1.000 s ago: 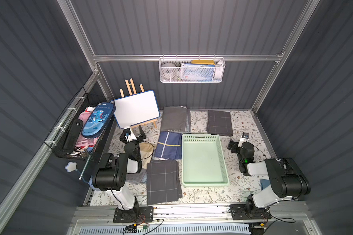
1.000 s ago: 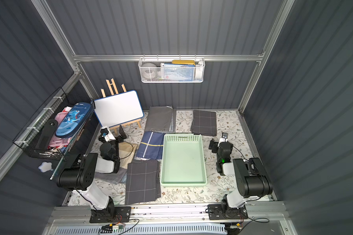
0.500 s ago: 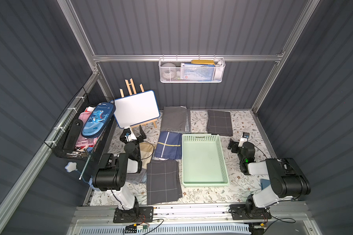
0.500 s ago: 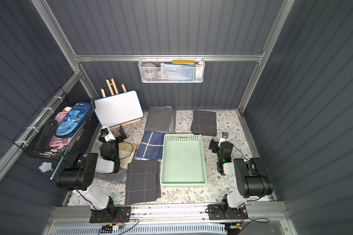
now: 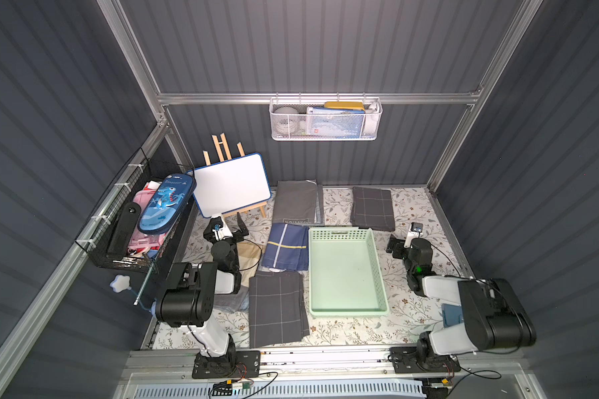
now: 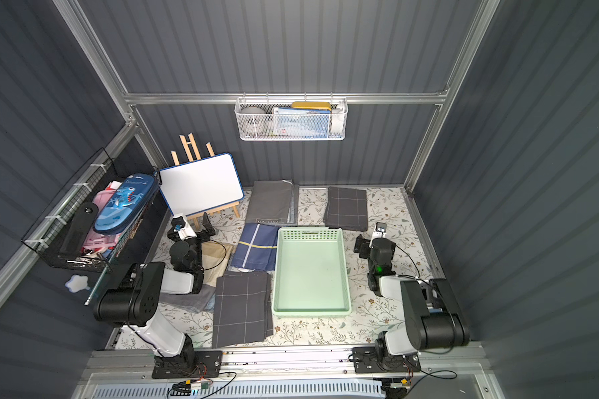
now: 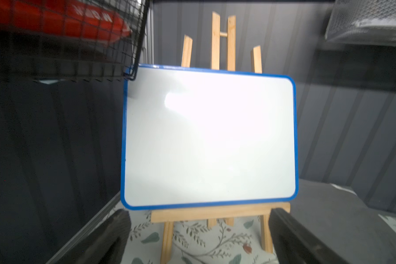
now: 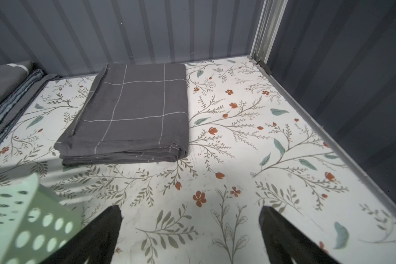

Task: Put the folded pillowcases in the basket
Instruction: Move the basket to the center of the board.

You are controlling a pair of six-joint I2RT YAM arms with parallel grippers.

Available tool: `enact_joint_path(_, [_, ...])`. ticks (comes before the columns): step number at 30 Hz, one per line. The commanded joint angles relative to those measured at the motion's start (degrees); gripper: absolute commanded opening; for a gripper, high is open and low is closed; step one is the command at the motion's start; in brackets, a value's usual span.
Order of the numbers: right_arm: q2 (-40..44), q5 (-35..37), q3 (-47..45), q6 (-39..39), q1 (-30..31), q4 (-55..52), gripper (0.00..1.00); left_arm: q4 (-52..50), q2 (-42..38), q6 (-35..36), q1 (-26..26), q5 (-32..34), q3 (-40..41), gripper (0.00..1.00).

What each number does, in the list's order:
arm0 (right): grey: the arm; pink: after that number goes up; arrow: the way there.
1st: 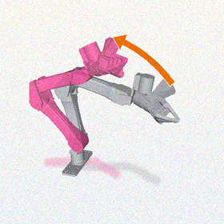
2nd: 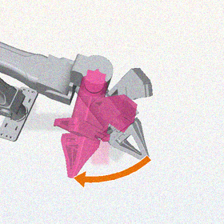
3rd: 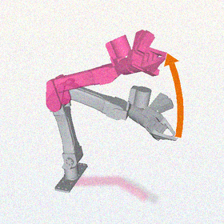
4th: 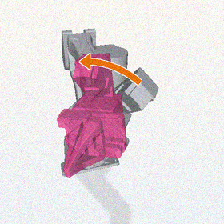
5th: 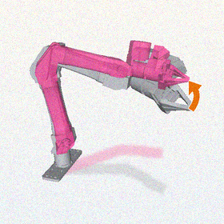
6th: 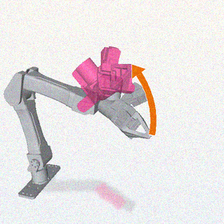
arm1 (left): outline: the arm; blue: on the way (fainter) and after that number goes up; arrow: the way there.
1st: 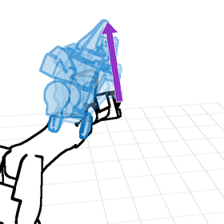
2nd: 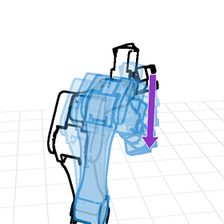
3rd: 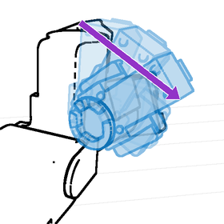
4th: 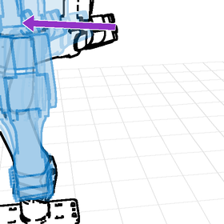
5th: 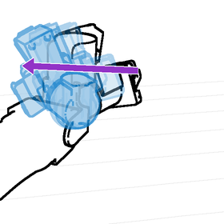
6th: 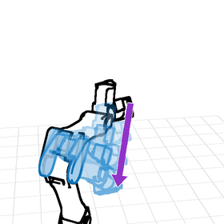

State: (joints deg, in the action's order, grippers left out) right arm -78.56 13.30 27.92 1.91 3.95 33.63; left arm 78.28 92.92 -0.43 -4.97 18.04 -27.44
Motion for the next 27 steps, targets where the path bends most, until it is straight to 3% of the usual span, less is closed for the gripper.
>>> enact_joint_path(1, [8.2,7.7,10.3,2.5,3.9,-26.2,0.99,-16.1,-10.3,2.6,-5.7,7.4,-7.6,0.99])
enact_joint_path(2, [10.6,10.4,13.0,4.7,5.5,-31.1,0.99,-21.3,-13.7,2.7,-8.1,9.3,-9.8,0.99])
enact_joint_path(4, [14.4,8.2,17.6,11.0,6.5,-41.4,0.99,-30.7,-20.0,0.7,-12.1,11.5,-13.6,1.0])
enact_joint_path(5, [16.4,5.8,20.0,16.8,6.3,-47.4,0.99,-37.6,-23.3,-3.5,-13.2,10.2,-16.5,0.99])
enact_joint_path(8, [20.9,1.9,19.7,35.2,5.8,-55.9,0.99,-62.6,-28.2,-26.6,-13.2,4.7,-26.9,0.99])
enact_joint_path(9, [22.4,-6.9,16.9,34.3,4.3,-52.9,0.92,-66.4,-29.2,-29.1,-13.3,1.6,-28.3,0.99])
enact_joint_path(10, [23.7,-11.7,14.5,33.1,3.9,-49.9,0.76,-67.0,-30.1,-30.5,-13.1,-0.5,-28.0,0.99])
enact_joint_path(11, [24.6,-13.6,14.0,32.7,4.2,-50.8,0.64,-65.1,-31.2,-29.5,-12.6,-6.0,-26.6,0.99])
enact_joint_path(12, [24.9,-13.7,15.2,33.4,4.8,-54.5,0.6,-61.9,-32.2,-27.4,-11.9,-13.5,-24.8,0.98])
enact_joint_path(15, [21.9,-9.5,22.2,29.9,8.7,-69.5,0.56,-62.0,-32.3,-26.8,-11.9,-21.2,-25.9,0.65])
enact_joint_path(16, [20.1,-7.5,25.0,28.4,10.3,-74.6,0.59,-64.5,-30.8,-26.4,-12.0,-19.7,-28.7,0.44])
enact_joint_path(18, [16.8,-5.6,28.4,26.7,11.5,-83.0,0.63,-73.9,-27.2,-28.6,-12.1,-19.0,-33.6,0.16])
enact_joint_path(21, [12.9,-9.2,28.6,24.6,11.6,-86.3,0.63,-83.6,-20.9,-29.6,-12.1,-20.8,-37.1,0.03])
enact_joint_path(23, [10.3,-10.3,27.7,24.2,11.7,-85.9,0.63,-88.4,-16.7,-29.4,-12.2,-23.7,-38.5,0.04])
enact_joint_path(27, [2.4,-15.0,28.9,22.3,12.1,-86.1,0.57,-92.4,-11.6,-25.5,-12.4,-28.1,-38.7,0.23])
